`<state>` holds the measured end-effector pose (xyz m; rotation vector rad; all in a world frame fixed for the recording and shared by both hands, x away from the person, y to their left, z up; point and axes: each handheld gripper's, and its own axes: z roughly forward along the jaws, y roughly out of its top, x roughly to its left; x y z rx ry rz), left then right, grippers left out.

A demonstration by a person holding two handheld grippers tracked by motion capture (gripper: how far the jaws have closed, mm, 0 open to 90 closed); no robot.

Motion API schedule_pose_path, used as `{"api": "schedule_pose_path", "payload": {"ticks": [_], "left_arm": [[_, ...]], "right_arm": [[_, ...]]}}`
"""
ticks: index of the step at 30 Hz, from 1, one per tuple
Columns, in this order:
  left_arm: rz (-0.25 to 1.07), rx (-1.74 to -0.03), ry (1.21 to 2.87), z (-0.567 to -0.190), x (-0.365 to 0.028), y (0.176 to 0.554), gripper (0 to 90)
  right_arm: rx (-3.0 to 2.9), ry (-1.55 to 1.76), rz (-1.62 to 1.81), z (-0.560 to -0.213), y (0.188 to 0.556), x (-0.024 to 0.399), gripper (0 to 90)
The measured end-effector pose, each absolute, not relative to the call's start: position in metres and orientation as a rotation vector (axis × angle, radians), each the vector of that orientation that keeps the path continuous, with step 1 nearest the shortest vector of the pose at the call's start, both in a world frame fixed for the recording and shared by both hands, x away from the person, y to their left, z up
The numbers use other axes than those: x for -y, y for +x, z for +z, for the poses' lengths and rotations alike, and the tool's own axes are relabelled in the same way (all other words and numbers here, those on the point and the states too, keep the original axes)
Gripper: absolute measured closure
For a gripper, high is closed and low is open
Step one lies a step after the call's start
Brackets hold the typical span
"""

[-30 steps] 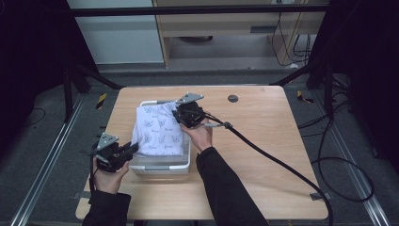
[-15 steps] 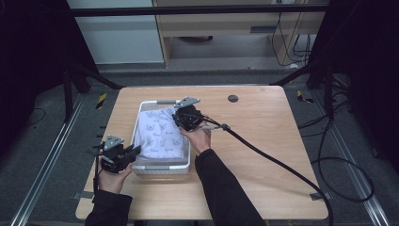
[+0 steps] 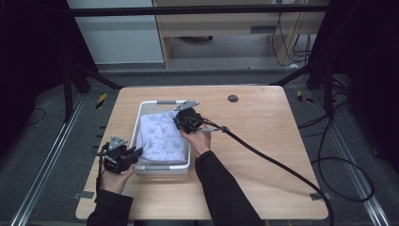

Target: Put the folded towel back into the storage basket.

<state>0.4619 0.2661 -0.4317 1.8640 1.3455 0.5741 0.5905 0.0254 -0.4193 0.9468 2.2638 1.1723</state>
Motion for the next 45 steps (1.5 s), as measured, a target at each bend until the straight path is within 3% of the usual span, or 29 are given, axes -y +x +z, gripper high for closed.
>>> {"api": "schedule_pose_path", "payload": {"ticks": [11, 14, 24, 38, 45], "left_arm": [[0.599, -1.357, 1.906, -0.440, -0.261, 0.467, 70.5], [0.607, -1.362, 1.905, -0.440, -0.261, 0.467, 65.1], [0.628, -1.347, 1.829, -0.428, -0.268, 0.460, 62.1], [0.666, -1.283, 1.771, -0.418, -0.272, 0.450, 55.1], [0.680, -1.264, 1.778, -0.418, -0.272, 0.448, 47.7]], "right_arm": [[-2.284, 0.951, 1.123, -0.432, 0.594, -0.029, 74.0], [-2.293, 0.945, 1.093, -0.435, 0.594, -0.030, 71.9], [-2.272, 0.925, 1.121, -0.424, 0.589, -0.022, 60.9], [-2.208, 0.943, 1.199, -0.404, 0.566, 0.008, 30.0], [-2.180, 0.948, 1.226, -0.399, 0.551, 0.031, 22.8]]}}
